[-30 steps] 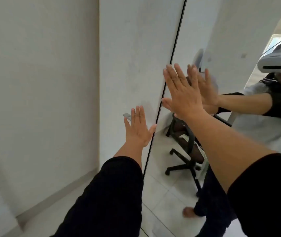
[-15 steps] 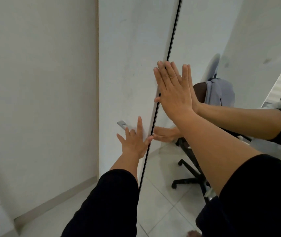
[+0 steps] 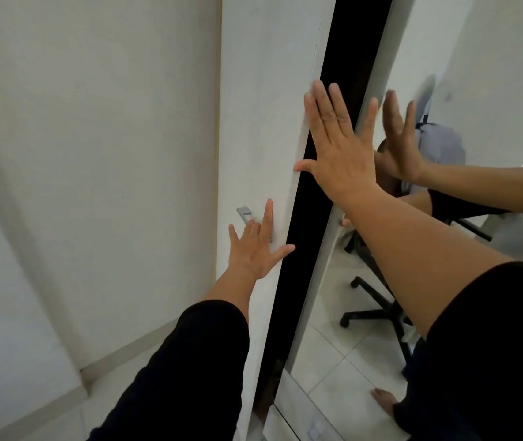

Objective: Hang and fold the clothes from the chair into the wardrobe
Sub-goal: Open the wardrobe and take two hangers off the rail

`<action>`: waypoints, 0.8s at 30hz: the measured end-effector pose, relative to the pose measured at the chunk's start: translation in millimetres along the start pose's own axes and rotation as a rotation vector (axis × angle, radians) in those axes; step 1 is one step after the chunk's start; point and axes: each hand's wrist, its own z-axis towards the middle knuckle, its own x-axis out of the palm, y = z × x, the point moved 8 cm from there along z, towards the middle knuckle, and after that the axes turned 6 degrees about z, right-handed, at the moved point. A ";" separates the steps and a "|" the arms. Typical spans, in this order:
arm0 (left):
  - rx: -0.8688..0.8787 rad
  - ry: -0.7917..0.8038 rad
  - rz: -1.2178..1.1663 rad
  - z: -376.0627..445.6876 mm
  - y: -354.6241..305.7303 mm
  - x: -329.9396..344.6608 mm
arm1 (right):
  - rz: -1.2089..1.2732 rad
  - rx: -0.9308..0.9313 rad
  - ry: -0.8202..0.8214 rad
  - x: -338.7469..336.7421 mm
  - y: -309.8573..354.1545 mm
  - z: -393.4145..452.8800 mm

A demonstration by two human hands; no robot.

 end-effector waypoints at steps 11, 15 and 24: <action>-0.009 -0.096 0.241 -59.8 79.6 -49.5 | 0.208 -0.089 0.061 -34.9 101.4 32.0; -0.062 -0.110 0.346 -76.9 119.2 -52.6 | 0.284 -0.243 0.074 -46.1 134.0 54.0; -0.277 -0.179 0.328 -83.8 229.9 -96.0 | 0.454 -0.400 0.020 -20.0 247.6 99.3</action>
